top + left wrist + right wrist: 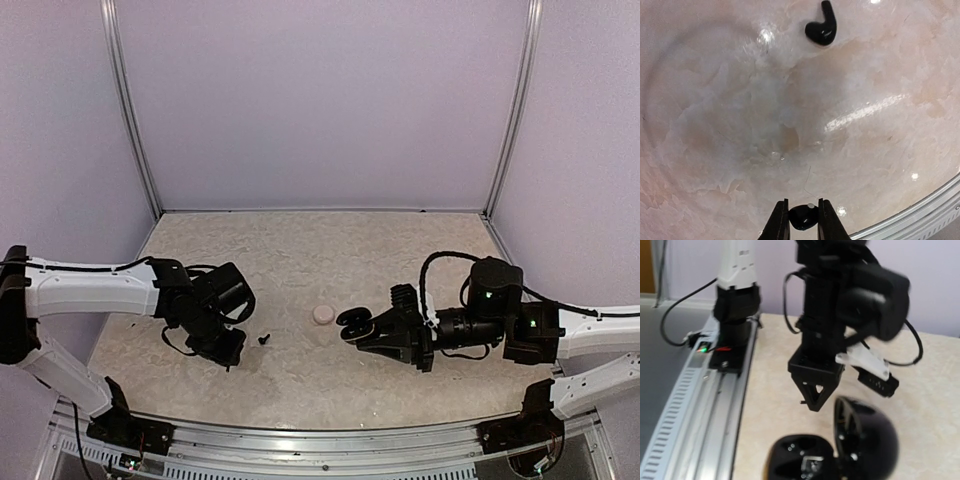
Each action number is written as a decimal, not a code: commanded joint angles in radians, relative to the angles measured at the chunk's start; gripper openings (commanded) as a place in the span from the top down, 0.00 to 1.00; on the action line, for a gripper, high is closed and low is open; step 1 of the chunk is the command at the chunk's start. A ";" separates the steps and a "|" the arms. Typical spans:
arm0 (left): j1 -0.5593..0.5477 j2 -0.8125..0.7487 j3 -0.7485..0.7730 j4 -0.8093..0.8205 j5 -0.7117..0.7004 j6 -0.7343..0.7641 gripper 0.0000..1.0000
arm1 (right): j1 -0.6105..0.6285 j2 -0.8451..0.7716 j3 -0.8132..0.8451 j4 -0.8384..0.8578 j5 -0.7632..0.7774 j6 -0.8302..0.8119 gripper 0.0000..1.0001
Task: Insert the wireless bluetooth earbuds into the charging case
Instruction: Pick up the left earbud from the center of the board.
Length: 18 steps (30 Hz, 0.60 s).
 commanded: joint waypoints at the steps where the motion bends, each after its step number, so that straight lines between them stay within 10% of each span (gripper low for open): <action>1: -0.006 -0.101 0.053 0.091 -0.061 -0.010 0.86 | -0.006 -0.007 -0.014 0.099 0.074 0.004 1.00; 18: -0.073 -0.555 -0.032 0.772 -0.090 0.174 0.90 | -0.006 0.014 -0.027 0.349 0.106 -0.152 1.00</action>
